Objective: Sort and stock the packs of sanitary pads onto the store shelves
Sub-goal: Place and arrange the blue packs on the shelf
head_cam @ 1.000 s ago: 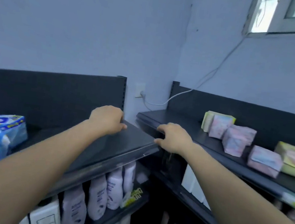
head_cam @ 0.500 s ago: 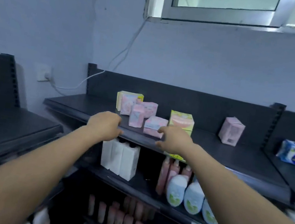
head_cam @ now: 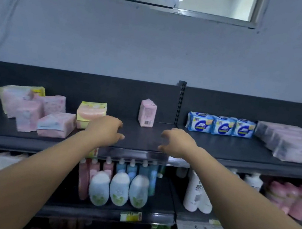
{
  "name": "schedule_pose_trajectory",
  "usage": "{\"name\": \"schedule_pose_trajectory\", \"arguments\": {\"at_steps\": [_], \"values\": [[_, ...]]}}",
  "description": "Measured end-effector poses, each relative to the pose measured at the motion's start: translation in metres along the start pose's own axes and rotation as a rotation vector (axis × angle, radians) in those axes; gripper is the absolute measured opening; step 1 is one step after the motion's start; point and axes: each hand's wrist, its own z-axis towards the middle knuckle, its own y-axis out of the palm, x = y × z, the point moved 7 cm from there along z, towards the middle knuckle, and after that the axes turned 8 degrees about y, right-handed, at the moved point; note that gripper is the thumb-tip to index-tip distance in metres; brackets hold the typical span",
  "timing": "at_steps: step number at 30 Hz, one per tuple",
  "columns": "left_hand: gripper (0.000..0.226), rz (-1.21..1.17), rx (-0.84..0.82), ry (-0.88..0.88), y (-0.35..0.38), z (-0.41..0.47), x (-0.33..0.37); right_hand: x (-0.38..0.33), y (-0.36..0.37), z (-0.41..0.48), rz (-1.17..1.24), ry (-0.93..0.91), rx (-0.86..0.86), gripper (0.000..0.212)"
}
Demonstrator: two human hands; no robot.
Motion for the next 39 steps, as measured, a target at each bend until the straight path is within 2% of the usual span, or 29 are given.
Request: {"name": "schedule_pose_trajectory", "arguments": {"at_steps": [10,18,27,31,35,39], "values": [[0.041,-0.068,0.031,0.244,0.027,0.144,0.137,0.181,-0.011,0.029,-0.017,0.304,0.012,0.049],[0.03,-0.08,0.032,0.314,0.055,0.252,0.211,0.29,-0.007,0.08,-0.031,0.408,0.03,0.047],[0.043,0.013,0.02,0.347,0.093,0.334,0.267,0.375,0.021,0.142,-0.002,0.422,0.04,0.047],[0.045,0.059,0.074,0.354,0.107,0.367,0.295,0.405,0.028,0.178,0.037,0.396,0.065,0.047],[0.056,0.086,0.114,0.33,0.118,0.396,0.319,0.425,0.028,0.216,0.06,0.325,0.13,0.048],[0.05,0.158,0.163,0.342,0.123,0.416,0.332,0.436,0.033,0.249,0.006,0.265,0.161,0.057]]}}
